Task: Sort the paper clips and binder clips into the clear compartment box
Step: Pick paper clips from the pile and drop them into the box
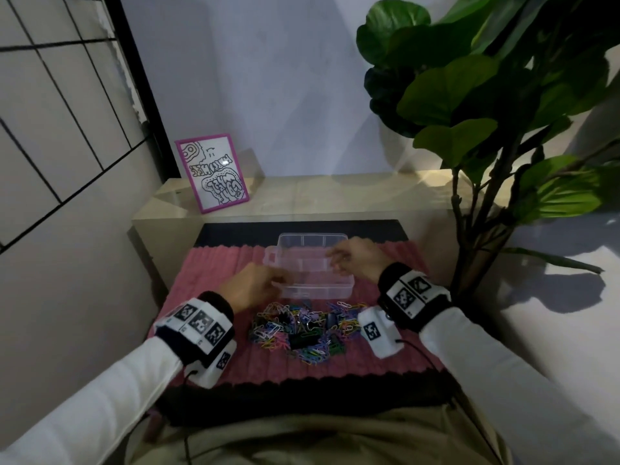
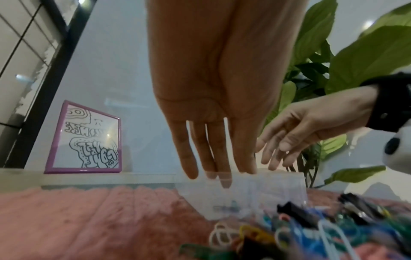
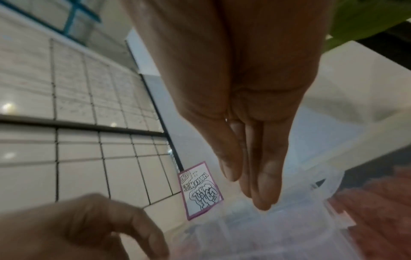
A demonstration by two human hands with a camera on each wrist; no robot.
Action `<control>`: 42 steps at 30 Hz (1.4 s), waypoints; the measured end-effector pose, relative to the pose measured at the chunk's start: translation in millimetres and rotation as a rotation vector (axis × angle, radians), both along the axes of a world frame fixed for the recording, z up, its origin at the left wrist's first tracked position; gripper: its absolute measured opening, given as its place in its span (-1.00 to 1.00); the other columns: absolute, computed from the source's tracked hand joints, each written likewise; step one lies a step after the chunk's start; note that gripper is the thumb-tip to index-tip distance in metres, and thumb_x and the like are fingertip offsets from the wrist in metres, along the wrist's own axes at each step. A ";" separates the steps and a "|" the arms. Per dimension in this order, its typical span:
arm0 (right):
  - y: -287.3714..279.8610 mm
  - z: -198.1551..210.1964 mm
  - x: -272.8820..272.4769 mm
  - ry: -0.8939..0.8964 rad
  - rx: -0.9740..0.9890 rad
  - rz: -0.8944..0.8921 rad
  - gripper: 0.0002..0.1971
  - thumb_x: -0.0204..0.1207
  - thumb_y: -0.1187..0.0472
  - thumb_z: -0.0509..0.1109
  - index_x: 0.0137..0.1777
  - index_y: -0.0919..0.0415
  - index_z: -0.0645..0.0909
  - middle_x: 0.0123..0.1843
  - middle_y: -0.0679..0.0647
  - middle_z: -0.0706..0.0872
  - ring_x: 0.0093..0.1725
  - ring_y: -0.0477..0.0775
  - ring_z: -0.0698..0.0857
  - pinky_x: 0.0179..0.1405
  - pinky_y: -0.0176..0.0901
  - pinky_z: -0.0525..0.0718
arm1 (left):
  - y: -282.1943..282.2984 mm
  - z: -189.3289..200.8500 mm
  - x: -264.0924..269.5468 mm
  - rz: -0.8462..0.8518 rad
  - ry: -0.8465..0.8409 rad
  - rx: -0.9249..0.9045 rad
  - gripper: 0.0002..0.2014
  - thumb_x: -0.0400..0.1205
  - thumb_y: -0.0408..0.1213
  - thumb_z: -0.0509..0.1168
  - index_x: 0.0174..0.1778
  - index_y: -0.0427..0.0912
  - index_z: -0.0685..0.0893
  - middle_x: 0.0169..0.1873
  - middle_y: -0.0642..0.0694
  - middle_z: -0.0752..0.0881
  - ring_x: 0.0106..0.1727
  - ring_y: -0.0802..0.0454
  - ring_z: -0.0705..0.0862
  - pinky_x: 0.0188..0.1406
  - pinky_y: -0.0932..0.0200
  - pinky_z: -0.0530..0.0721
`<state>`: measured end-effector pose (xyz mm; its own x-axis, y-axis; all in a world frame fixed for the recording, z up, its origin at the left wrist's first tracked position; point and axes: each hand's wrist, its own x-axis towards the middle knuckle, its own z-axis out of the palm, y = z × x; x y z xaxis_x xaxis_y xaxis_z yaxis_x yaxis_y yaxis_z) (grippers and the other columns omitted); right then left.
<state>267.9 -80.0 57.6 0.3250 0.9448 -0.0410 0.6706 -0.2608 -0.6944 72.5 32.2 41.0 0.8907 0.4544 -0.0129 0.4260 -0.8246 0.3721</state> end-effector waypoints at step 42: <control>-86.8 -43.9 32.7 0.089 0.166 -0.208 -0.77 0.28 0.32 0.55 -0.44 0.00 0.61 -0.39 -0.07 0.68 -0.40 -0.34 0.60 -0.34 -0.45 0.51 | -53.7 -9.3 95.5 -0.167 0.041 -0.330 -0.82 0.40 -0.31 0.48 -0.12 -0.25 0.71 -0.19 -0.07 0.69 -0.22 0.16 0.55 -0.30 0.31 0.43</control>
